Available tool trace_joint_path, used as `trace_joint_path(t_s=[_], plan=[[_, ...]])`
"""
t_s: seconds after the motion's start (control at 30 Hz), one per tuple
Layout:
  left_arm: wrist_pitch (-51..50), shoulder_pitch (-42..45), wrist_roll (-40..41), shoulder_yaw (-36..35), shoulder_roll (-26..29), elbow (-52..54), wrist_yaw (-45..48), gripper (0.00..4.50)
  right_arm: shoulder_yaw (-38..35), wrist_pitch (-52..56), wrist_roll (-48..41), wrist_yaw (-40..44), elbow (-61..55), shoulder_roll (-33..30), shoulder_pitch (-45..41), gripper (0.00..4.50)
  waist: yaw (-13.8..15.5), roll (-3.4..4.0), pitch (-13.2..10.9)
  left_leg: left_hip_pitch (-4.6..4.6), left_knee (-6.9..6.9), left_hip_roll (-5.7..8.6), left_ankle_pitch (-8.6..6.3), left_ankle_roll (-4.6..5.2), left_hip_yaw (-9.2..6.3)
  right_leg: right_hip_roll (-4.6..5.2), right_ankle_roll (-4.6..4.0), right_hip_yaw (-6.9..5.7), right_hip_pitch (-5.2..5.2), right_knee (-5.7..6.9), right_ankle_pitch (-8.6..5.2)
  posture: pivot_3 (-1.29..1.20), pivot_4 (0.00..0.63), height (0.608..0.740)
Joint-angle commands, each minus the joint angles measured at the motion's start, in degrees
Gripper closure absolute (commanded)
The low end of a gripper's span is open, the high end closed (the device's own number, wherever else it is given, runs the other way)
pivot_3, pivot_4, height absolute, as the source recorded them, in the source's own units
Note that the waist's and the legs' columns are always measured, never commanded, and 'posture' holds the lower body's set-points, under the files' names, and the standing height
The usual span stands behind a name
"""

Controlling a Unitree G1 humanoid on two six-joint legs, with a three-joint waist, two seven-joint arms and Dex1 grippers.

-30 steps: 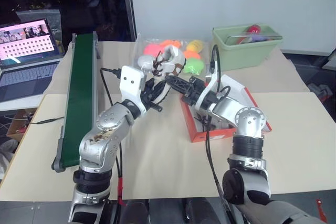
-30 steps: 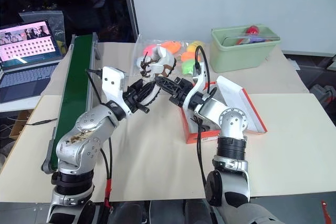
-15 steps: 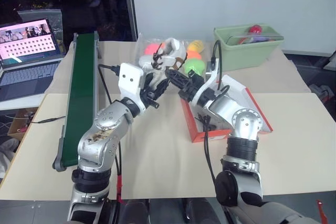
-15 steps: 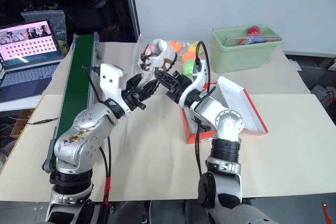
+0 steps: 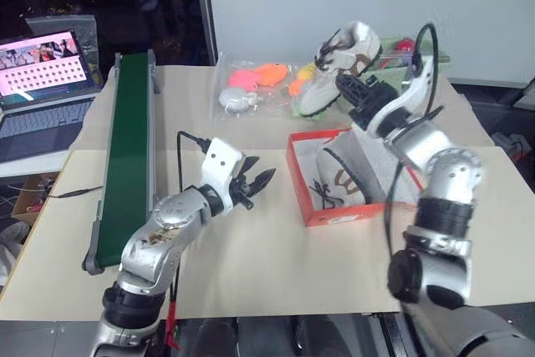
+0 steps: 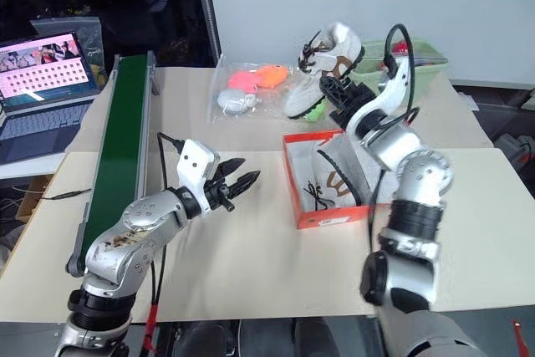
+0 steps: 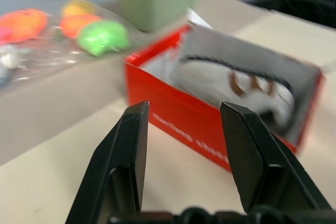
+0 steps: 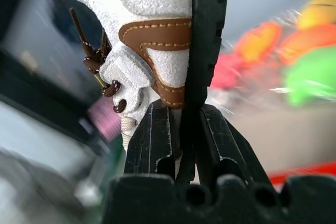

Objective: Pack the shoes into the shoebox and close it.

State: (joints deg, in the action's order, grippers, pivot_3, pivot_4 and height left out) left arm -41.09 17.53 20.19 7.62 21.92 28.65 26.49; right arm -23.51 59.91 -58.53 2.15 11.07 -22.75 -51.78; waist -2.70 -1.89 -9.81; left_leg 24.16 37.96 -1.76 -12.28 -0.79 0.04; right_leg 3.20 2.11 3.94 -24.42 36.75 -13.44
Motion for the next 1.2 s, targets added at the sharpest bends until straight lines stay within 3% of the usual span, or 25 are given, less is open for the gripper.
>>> trace_joint_path(t_s=[0.03,0.17,0.6,0.87,1.2], plan=[[4.79,-0.25,0.59,0.22,3.7,2.3,6.2,2.24,3.54,14.66,0.88,2.02,6.47,-7.46,-6.1,4.29,-0.1,0.01,-0.01,-0.02,-0.01,-0.01,0.0,0.0,0.0,-0.01,-0.01,0.01,0.0,0.0,0.0,0.0,0.15,0.729],[9.58,-1.01,0.43,0.67,5.12,1.12,9.83,2.24,6.98,22.25,5.11,3.76,15.03,-10.72,-9.16,4.29,0.18,0.03,-0.02,-0.03,-0.03,-0.01,0.0,0.01,0.04,-0.01,-0.05,0.03,0.03,-0.06,-0.02,0.0,0.15,0.729],[14.04,-2.78,-1.71,1.24,6.29,-0.58,11.94,2.24,24.93,20.43,20.03,22.72,20.61,-12.75,-9.55,4.29,0.2,0.06,-0.04,0.04,-0.03,0.0,-0.01,0.03,0.04,-0.01,-0.02,0.03,-0.02,-0.08,-0.02,0.0,0.15,0.729],[13.74,-3.3,-2.5,1.15,5.76,-0.47,11.08,2.24,47.14,12.41,31.9,42.37,20.49,-14.86,-13.48,4.29,0.33,0.06,-0.04,0.01,-0.02,-0.01,-0.01,0.03,0.03,-0.01,-0.02,0.01,-0.02,-0.05,-0.02,0.0,0.15,0.729],[13.11,-4.47,-2.71,2.14,4.87,0.93,9.63,2.24,61.04,-1.5,46.41,58.77,29.87,-10.53,-14.47,4.29,0.24,0.07,-0.02,-0.12,-0.02,-0.02,-0.01,0.03,0.02,-0.01,-0.03,0.0,0.07,0.0,-0.02,0.0,0.15,0.729]])
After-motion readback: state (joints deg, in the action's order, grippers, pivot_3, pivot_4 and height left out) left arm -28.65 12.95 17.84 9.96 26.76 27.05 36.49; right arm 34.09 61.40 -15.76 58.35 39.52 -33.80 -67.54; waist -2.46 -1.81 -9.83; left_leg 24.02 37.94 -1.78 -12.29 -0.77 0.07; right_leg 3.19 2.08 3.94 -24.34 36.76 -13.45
